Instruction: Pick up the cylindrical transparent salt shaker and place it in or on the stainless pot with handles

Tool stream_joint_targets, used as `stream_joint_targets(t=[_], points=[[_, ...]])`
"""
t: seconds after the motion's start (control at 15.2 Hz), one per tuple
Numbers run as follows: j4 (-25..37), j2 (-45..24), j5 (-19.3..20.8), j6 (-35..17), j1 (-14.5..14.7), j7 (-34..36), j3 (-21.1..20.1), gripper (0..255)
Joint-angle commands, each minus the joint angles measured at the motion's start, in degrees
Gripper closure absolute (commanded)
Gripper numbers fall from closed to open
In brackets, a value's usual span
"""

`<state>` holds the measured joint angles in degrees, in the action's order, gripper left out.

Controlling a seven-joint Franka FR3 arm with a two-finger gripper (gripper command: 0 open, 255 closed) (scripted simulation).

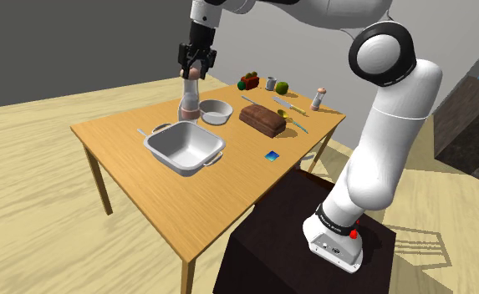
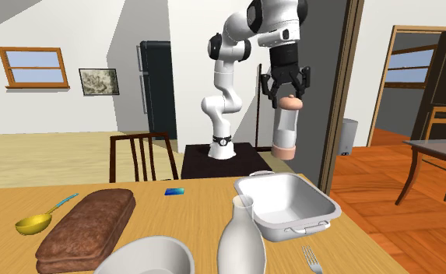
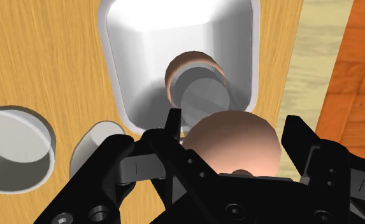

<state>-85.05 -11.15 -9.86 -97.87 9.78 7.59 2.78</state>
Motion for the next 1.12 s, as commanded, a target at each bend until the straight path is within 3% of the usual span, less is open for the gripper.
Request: stream_joint_targets(t=[0.0, 1.06], points=[[-1.1, -0.2, 0.0, -1.3, 0.1, -0.1, 0.0, 255], [-12.8, -0.6, -0.6, -13.3, 0.3, -1.9, -0.2, 255]])
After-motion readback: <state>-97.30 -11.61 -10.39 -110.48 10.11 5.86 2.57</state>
